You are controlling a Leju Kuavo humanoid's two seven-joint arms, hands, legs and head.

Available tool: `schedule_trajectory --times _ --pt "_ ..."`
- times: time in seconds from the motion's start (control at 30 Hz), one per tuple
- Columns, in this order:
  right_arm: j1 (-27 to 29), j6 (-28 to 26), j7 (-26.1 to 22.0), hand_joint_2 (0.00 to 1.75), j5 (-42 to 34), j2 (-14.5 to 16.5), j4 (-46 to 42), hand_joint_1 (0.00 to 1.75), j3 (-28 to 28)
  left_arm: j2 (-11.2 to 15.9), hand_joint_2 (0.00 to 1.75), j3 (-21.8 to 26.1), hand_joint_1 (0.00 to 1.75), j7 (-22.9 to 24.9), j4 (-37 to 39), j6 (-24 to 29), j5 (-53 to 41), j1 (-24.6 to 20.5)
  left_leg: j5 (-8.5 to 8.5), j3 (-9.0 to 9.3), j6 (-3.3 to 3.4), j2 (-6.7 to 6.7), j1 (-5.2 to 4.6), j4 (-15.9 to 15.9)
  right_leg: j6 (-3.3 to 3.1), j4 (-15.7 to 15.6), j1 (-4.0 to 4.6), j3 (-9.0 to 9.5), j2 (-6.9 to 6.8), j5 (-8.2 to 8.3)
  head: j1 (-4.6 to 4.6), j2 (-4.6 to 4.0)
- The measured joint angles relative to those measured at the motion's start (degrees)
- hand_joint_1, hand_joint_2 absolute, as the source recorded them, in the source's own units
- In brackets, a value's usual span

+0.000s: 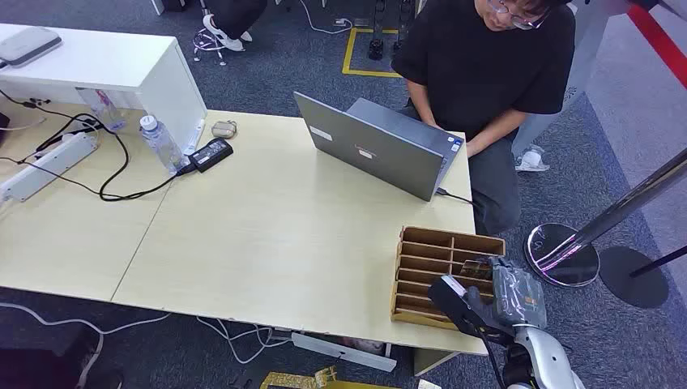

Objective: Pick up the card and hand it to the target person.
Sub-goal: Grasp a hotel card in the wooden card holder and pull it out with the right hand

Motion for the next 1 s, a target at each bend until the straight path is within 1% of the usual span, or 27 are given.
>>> schedule_trajectory --times 0.37,0.43,0.53,0.63,0.73,1.0 --pt "-0.46 -0.42 0.0 1.75 0.0 0.0 0.26 1.12 -0.02 0.0 0.0 0.0 0.0 0.0 0.0 0.0 0.0 0.0 0.0 0.0 0.0 0.0 0.0 0.0 0.0 0.0 0.0 0.0 0.0 0.0 0.0 0.0" --pt "-0.46 -0.42 0.01 1.75 0.0 0.0 0.34 1.18 -0.02 0.0 0.0 0.0 0.0 0.0 0.0 0.0 0.0 0.0 0.0 0.0 0.0 0.0 0.0 0.0 0.0 0.0 0.0 0.0 0.0 0.0 0.0 0.0" --pt "-0.47 -0.42 0.0 1.75 0.0 0.0 0.46 1.34 -0.02 0.0 0.0 0.0 0.0 0.0 0.0 0.0 0.0 0.0 0.0 0.0 0.0 0.0 0.0 0.0 0.0 0.0 0.0 0.0 0.0 0.0 0.0 0.0" --pt "-0.49 -0.72 -0.06 1.75 0.03 0.0 0.62 1.42 0.05 0.0 0.0 0.0 0.0 -0.01 0.0 0.0 0.0 -0.01 0.0 0.01 0.0 0.0 0.0 0.0 0.0 0.0 0.0 0.0 0.0 0.0 0.0 0.0" --pt "-0.46 -1.6 -0.45 1.75 0.07 0.03 0.88 1.44 0.26 0.0 0.0 0.0 0.0 -0.02 0.0 0.0 0.0 -0.01 0.0 0.01 0.0 0.0 0.0 0.0 0.0 0.0 0.0 0.0 0.01 0.0 0.0 0.0" --pt "-0.45 -2.83 -1.02 1.75 0.09 0.22 1.37 1.45 0.39 0.0 0.0 -0.02 0.0 -0.02 0.0 0.0 -0.02 -0.01 0.0 0.01 0.0 0.0 0.0 0.0 0.0 0.0 0.0 0.0 0.0 0.0 0.0 0.0"
